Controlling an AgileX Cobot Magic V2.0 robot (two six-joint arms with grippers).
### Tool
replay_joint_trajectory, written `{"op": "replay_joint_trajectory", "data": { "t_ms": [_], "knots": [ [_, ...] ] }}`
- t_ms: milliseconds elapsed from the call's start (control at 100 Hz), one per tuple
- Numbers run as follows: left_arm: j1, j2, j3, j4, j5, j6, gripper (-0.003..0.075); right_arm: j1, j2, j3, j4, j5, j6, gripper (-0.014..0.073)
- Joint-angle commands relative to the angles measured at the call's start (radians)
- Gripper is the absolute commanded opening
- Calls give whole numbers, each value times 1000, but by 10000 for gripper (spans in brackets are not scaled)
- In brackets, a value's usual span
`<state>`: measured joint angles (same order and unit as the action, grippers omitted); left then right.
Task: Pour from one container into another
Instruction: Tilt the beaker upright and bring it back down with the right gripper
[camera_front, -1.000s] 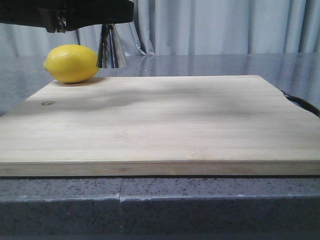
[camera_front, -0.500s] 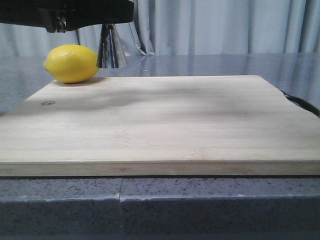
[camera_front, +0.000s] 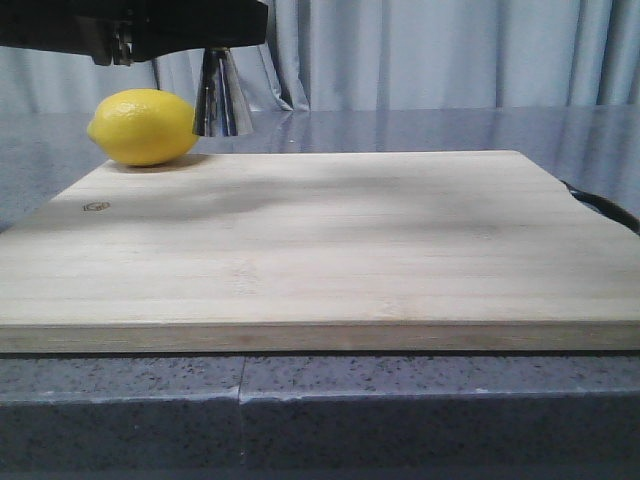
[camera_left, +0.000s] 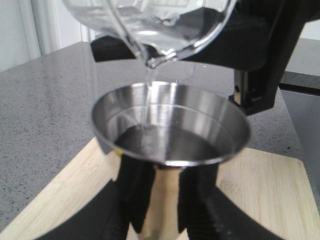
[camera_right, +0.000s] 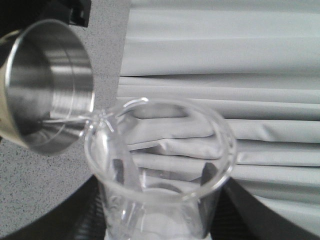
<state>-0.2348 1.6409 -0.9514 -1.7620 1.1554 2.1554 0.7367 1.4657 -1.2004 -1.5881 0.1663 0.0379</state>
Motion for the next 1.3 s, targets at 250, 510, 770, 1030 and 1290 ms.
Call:
{"op": "replay_joint_trajectory", "data": {
  "t_ms": [250,510,770,1030,1290],
  "knots": [
    [-9,-46,-31,-88,101,-6,206,0,-35,-38,-18,15,226,311],
    [-9,-46,-31,-88,101,-6,206,0,-37,-38,-18,60,551,311],
    [-9,-46,-31,-88,101,-6,206,-36,-96,-34,-11,182,855,311],
    [-9,-46,-31,-88,101,-6,206,-206,-214,74,71,84,1040,311],
    [-9,-46,-31,-88,101,-6,206,-486,-302,282,78,-397,1175,311]
  ]
}}
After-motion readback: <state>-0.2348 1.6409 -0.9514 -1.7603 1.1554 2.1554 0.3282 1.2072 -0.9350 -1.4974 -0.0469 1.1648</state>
